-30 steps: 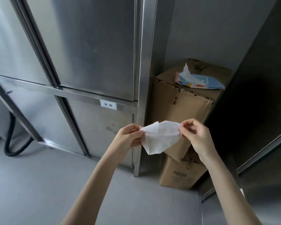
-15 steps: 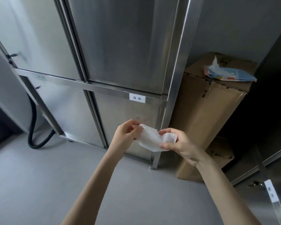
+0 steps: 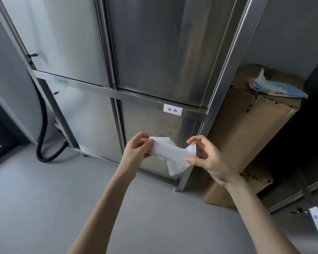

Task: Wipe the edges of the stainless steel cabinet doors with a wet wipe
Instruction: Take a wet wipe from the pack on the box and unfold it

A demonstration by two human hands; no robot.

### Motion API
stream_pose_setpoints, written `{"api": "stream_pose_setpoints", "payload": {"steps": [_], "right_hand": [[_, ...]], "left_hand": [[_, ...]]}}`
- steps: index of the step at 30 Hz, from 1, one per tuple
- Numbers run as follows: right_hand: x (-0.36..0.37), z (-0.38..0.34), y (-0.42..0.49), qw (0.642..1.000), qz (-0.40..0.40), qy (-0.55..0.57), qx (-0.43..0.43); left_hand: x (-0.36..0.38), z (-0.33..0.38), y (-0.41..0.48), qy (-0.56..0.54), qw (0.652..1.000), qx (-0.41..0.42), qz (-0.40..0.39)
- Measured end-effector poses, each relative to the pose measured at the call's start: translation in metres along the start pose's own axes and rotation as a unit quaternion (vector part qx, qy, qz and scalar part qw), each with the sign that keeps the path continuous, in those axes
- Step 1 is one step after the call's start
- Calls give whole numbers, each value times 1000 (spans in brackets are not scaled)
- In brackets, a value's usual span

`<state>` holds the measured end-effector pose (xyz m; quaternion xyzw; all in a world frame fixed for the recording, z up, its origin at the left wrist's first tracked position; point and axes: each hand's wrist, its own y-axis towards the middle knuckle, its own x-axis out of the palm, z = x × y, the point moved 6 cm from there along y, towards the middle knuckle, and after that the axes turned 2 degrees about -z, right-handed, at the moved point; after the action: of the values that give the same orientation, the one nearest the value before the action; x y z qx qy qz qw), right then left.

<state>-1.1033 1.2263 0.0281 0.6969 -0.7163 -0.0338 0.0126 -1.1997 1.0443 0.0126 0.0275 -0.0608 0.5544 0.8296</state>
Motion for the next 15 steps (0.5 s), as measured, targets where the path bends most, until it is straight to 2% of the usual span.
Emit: {"api": "stream_pose_setpoints", "payload": {"steps": [3,5,7,10,12,15], "right_hand": [[-9,2,0,996,54,-75,-7],[-11,3,2,978,98,-182,-2],[-5,2,6,946,130,-297,-13],[22,1,13,886,128,-443,-44],[42,1,18,893,99,-434,-64],[73,1,27,935,59,-340,-80]], "left_hand": [[-24,2,0,1,1000,2,21],[-33,3,-1,18,1000,3,21],[-38,5,-3,47,999,6,15],[-41,11,-3,99,995,-11,-16],[-39,17,-4,139,988,-22,-57],[-35,27,-3,184,977,-26,-105]]}}
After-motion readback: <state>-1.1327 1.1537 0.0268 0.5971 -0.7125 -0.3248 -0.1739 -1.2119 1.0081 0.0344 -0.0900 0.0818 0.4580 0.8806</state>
